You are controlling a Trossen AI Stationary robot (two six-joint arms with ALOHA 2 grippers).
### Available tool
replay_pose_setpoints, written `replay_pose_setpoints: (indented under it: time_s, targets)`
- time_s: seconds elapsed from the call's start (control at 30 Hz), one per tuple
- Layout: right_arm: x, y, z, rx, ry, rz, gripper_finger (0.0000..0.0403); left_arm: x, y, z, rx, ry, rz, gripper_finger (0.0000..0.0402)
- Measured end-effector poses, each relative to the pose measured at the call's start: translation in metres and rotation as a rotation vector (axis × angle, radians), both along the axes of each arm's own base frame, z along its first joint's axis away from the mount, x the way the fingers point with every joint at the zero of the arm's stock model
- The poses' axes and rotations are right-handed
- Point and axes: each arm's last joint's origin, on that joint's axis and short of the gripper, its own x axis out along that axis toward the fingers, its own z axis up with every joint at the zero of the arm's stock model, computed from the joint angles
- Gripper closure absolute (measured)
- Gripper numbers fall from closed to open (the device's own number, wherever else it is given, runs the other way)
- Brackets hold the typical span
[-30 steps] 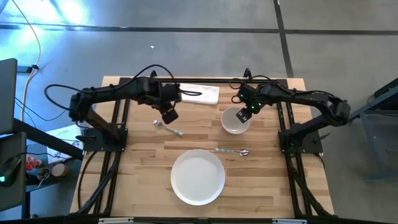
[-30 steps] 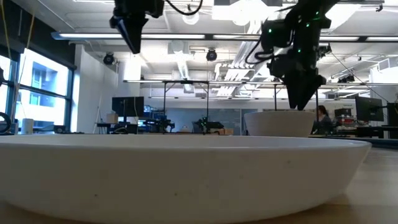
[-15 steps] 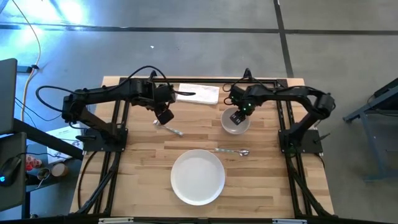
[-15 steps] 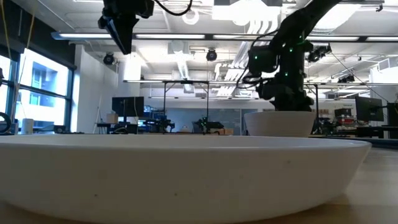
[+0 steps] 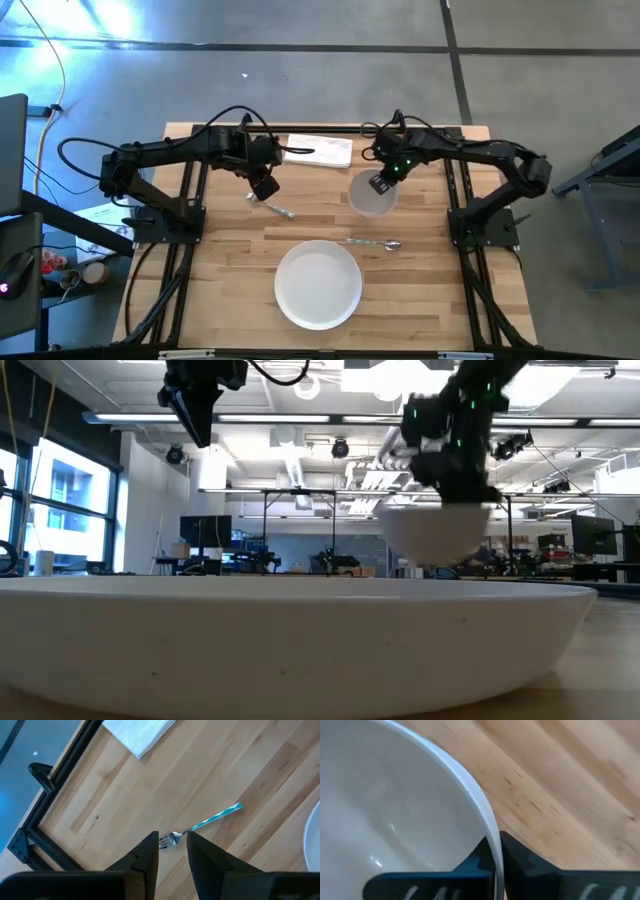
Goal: Set table place
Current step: Put the white bowl on the white plate
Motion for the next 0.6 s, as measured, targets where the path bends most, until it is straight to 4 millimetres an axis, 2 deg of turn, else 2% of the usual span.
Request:
replay_pose_setpoints:
  time_s: [0.13,0.23,0.4,0.6]
  targets:
    - [0.015,0.023,0.036,-0.016,-0.094,0.034,0.0402,0.000,0.000,0.000,0.002,0.005,-0.014,0.0309]
    - [0.034,0.047,0.051,-0.016,-0.145,0.080,0.0402,0.000,0.000,0.000,0.003,0.008,-0.021,0.0309]
    - [0.072,0.091,0.048,0.002,-0.183,0.184,0.0402,0.000,0.000,0.000,0.017,0.021,-0.044,0.0309]
    - [0.115,0.134,0.027,0.031,-0.149,0.288,0.0402,0.000,0.000,0.000,0.020,0.027,-0.065,0.0309]
